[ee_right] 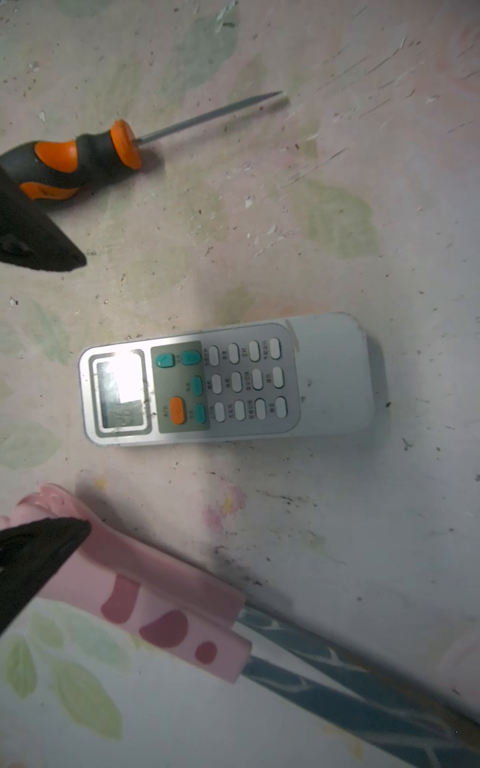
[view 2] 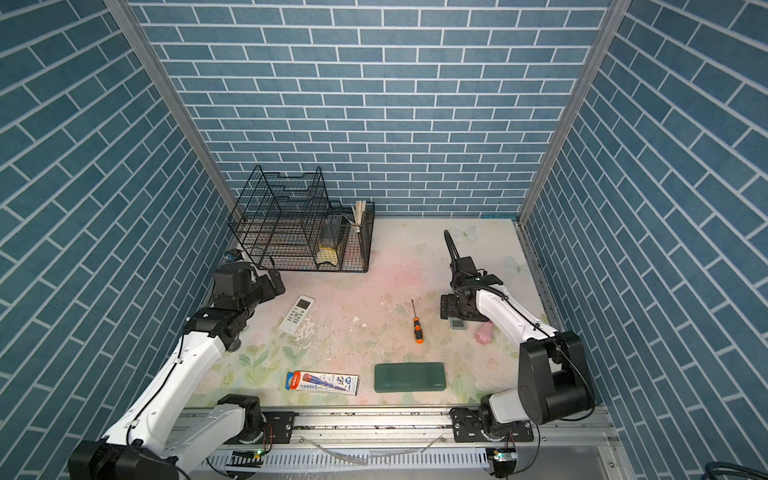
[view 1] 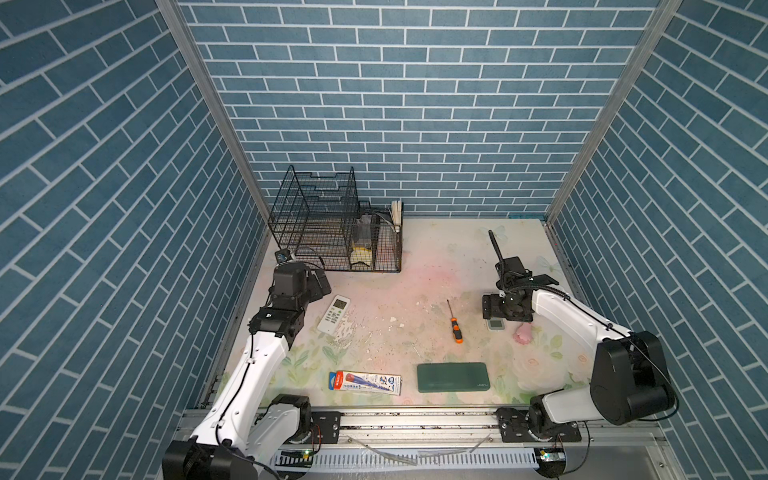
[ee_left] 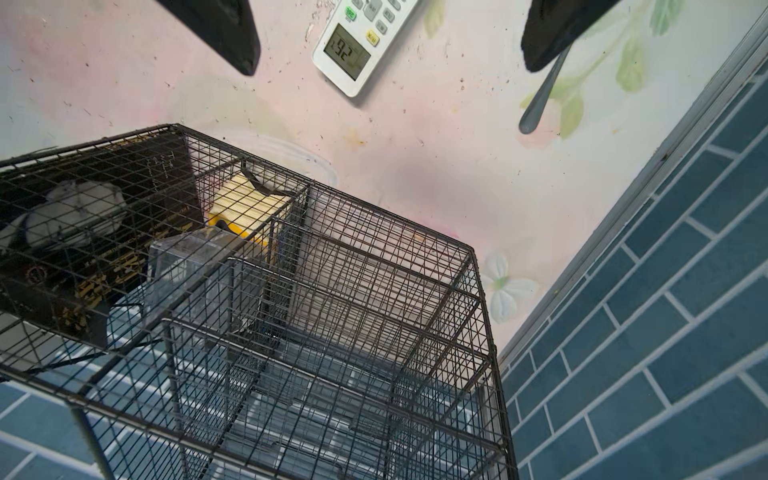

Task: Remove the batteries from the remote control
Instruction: 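Move the right gripper over the white remote near the screwdriver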

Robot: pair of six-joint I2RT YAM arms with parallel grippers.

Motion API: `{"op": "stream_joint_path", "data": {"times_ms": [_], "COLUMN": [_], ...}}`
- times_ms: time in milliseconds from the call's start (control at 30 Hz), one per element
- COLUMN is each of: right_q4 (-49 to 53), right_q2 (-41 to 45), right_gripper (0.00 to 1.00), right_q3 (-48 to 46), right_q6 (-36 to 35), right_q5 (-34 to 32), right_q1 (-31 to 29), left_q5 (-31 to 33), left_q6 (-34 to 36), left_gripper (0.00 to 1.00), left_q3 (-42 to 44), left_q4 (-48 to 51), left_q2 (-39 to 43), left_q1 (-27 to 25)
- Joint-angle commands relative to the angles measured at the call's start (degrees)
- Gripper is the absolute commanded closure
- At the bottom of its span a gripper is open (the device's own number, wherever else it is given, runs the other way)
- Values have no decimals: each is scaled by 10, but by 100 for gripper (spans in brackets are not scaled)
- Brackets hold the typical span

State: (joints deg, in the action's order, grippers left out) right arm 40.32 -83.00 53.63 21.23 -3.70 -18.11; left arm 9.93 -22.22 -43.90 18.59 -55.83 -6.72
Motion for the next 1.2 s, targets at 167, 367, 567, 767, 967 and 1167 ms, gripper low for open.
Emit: {"op": "stream_joint_path", "data": {"times_ms": [167, 367, 567, 767, 967, 1167], "right_q4": [-18, -33, -58, -71, -67, -53], "right_q2": [-44, -61, -82, -79, -58, -41], "right_gripper": [7, 7, 8, 9, 9, 6], "right_q3": [17, 5, -4, -20, -29, -35], "right_q6": [28, 38, 52, 64, 69, 67], "right_q5": [31, 37, 58, 60, 46, 32], "right_q1": [-4, -4, -4, -4, -4, -4], "left_q5": [-4, -4, -5, -3, -5, -7], "left_q6": [-9, -8, -8, -7, -9, -14], "left_gripper": [0, 0, 0, 0, 0, 0], "left_q3": [-12, -17, -19, -18, -13, -10], "left_q4": [16, 18, 17, 19, 21, 18], "left_q2": [6, 2, -2, 2, 5, 11], "left_q1": [-4, -5, -5, -5, -5, -6]}}
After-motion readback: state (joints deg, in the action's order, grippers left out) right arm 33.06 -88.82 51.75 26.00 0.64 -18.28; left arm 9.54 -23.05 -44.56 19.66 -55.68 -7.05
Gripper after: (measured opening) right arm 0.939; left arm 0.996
